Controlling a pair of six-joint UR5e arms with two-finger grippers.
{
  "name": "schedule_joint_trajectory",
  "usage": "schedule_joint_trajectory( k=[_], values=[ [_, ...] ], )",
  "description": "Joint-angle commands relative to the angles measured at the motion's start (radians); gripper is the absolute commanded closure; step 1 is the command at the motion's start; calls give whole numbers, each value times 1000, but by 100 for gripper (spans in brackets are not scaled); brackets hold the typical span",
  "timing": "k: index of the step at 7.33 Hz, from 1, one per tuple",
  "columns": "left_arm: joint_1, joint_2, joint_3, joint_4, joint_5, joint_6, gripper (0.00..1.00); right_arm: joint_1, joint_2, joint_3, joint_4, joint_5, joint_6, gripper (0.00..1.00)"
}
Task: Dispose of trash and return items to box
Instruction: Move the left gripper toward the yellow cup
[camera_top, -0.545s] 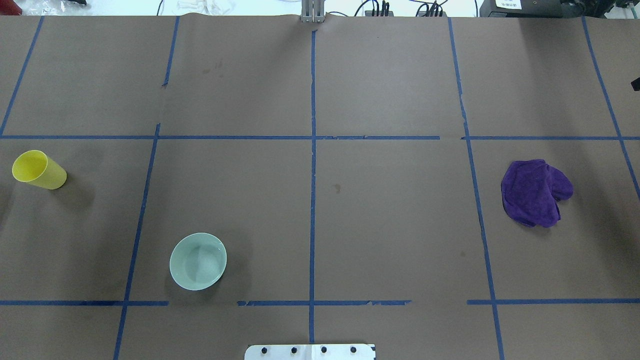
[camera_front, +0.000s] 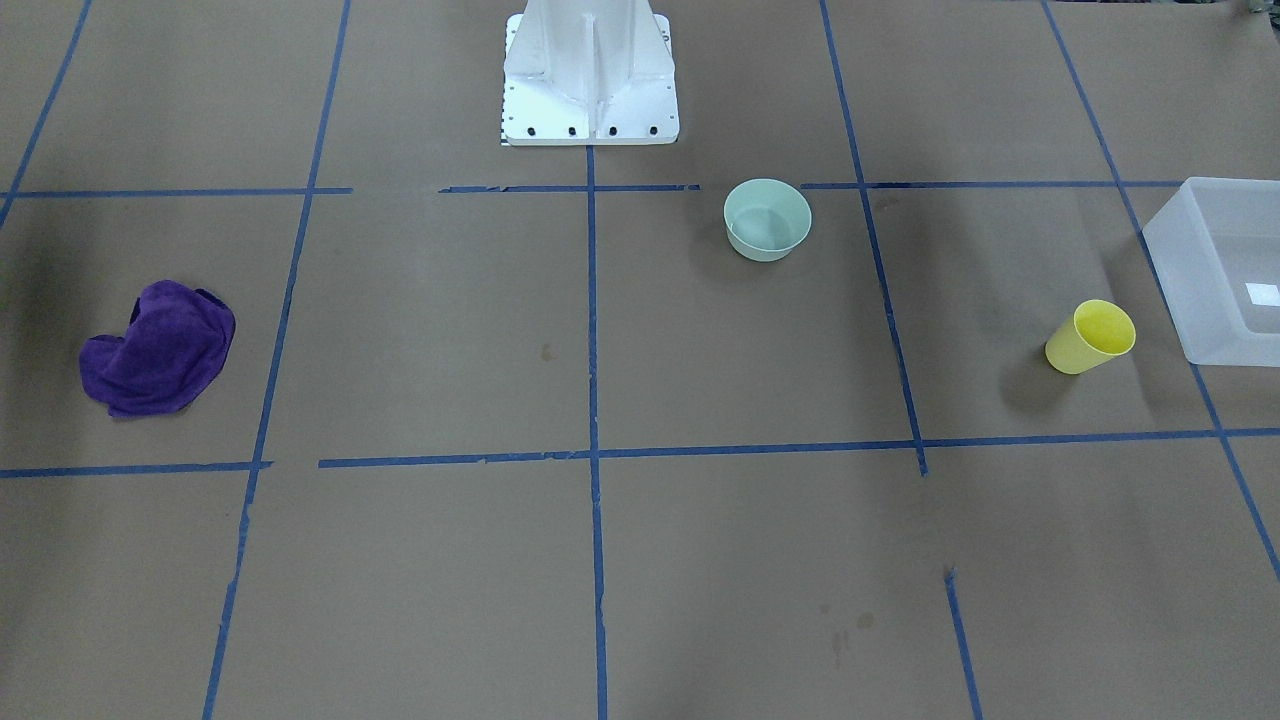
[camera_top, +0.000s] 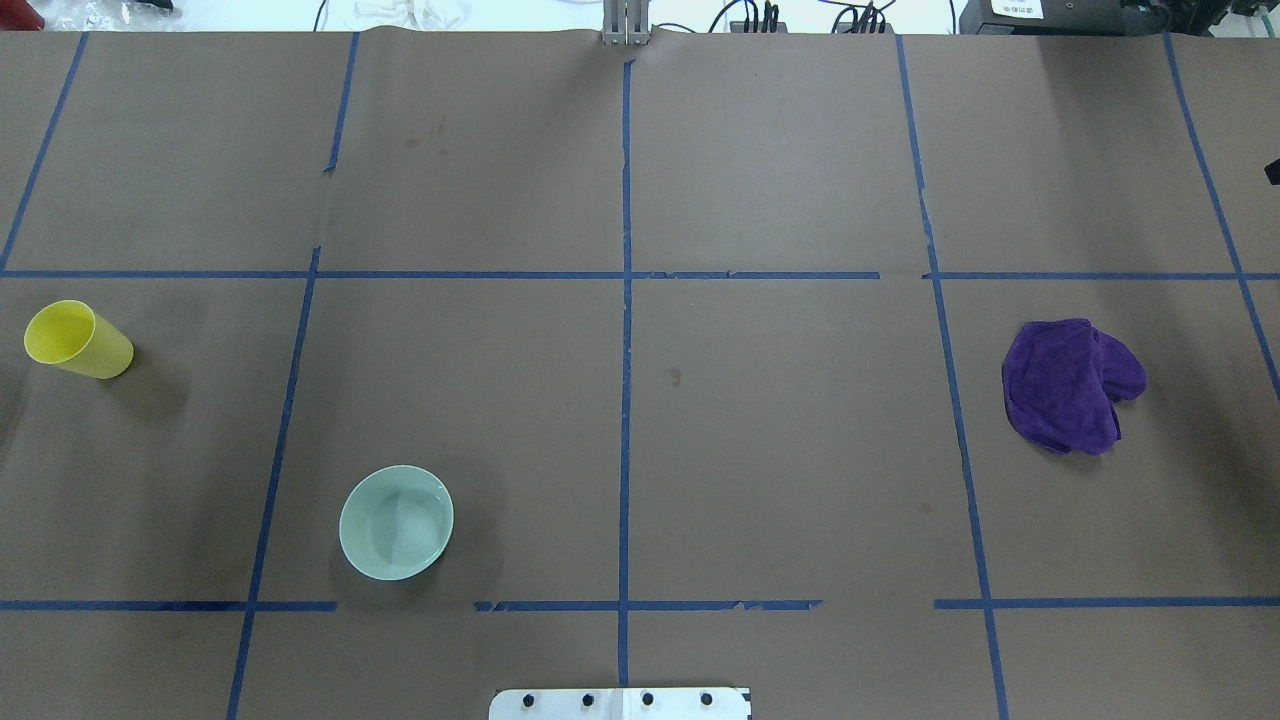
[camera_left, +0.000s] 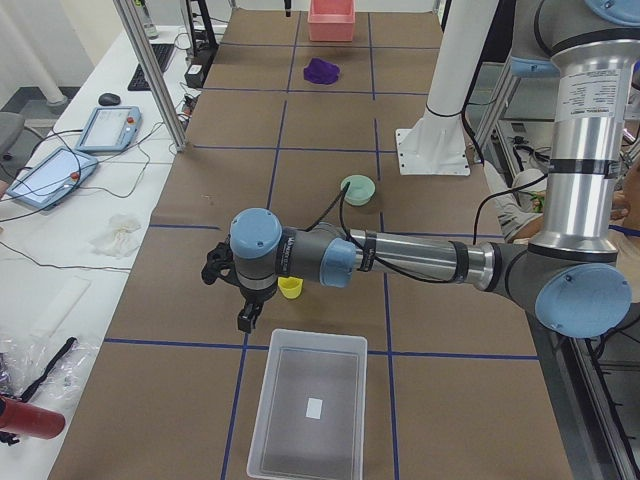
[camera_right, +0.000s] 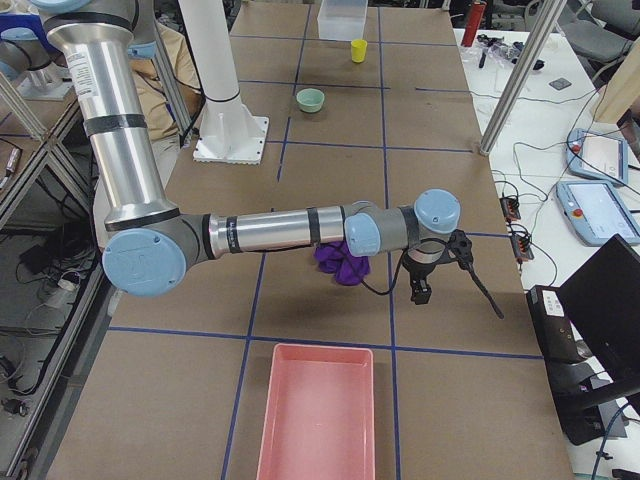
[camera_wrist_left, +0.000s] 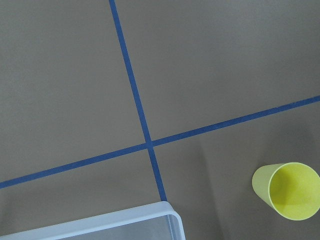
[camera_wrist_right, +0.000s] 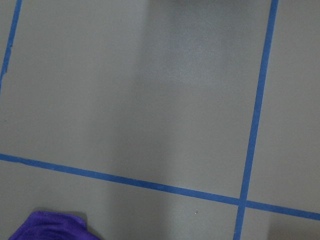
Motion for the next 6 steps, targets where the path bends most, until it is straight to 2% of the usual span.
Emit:
schedule_joint_trajectory(
  k=[1, 4, 5, 6],
  values=[
    [2, 3, -33, -12, 9, 3, 0, 0, -2, 4, 4, 4, -2, 0],
    [9, 77, -18, -252, 0, -35, 0, -3, -4, -11, 4, -7, -3, 0],
    [46, 75, -19, -266, 0, -140, 0, -3, -5, -2, 4, -5, -3, 0],
    [165, 75, -17, -324, 7, -230, 0, -3, -7, 0, 6, -2, -5, 0]
  ],
)
